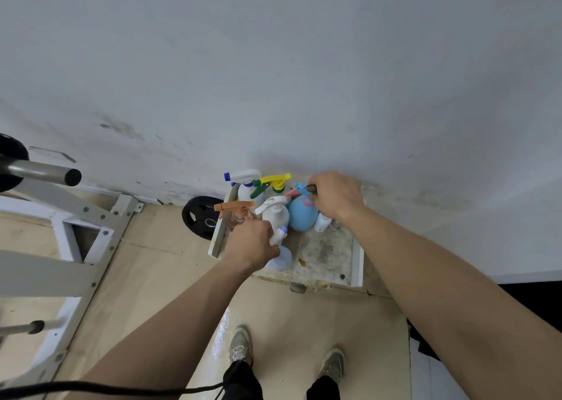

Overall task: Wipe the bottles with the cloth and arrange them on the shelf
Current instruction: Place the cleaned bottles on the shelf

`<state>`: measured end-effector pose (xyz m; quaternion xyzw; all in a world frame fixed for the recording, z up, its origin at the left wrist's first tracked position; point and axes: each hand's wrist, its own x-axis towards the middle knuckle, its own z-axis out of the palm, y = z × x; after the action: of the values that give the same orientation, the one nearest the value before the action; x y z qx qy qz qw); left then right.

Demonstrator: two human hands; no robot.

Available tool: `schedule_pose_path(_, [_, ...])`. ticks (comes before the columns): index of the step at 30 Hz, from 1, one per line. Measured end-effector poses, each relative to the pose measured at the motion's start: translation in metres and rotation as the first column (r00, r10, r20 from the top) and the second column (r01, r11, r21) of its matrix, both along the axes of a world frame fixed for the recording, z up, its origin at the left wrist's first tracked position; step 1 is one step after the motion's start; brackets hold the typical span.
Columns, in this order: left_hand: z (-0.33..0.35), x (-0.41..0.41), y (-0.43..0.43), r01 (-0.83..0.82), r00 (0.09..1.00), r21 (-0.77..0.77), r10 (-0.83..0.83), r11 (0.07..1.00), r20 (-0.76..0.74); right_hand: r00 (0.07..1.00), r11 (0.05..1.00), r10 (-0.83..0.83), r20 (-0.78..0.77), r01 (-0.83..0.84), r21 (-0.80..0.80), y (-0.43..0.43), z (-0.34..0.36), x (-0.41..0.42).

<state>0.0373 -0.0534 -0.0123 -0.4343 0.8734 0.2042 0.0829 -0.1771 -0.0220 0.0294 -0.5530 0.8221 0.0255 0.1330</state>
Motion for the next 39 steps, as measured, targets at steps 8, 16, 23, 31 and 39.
schedule_pose_path(8, [0.002,-0.005,-0.002,-0.034,0.999,0.044,0.036,0.998,-0.037,0.990,0.994,0.110,-0.087,-0.107,0.028,-0.015,-0.010,-0.004])
schedule_pose_path(16, [-0.008,-0.009,0.002,-0.144,0.983,0.088,0.152,0.986,-0.098,0.993,0.994,0.103,-0.060,-0.101,0.034,-0.015,-0.029,-0.010])
schedule_pose_path(23, [-0.014,-0.014,0.001,-0.214,0.962,0.198,0.241,0.957,-0.127,0.998,0.998,0.064,0.013,-0.064,-0.010,-0.018,-0.040,-0.010])
schedule_pose_path(31, [-0.015,-0.019,0.014,-0.384,0.862,0.481,0.492,0.788,-0.119,0.973,0.965,-0.146,0.179,0.180,-0.191,0.029,-0.024,-0.004])
schedule_pose_path(39, [-0.011,-0.036,0.031,-0.405,0.425,0.880,0.903,0.250,-0.061,0.860,0.983,0.008,0.510,-0.101,0.155,0.083,-0.026,0.026])
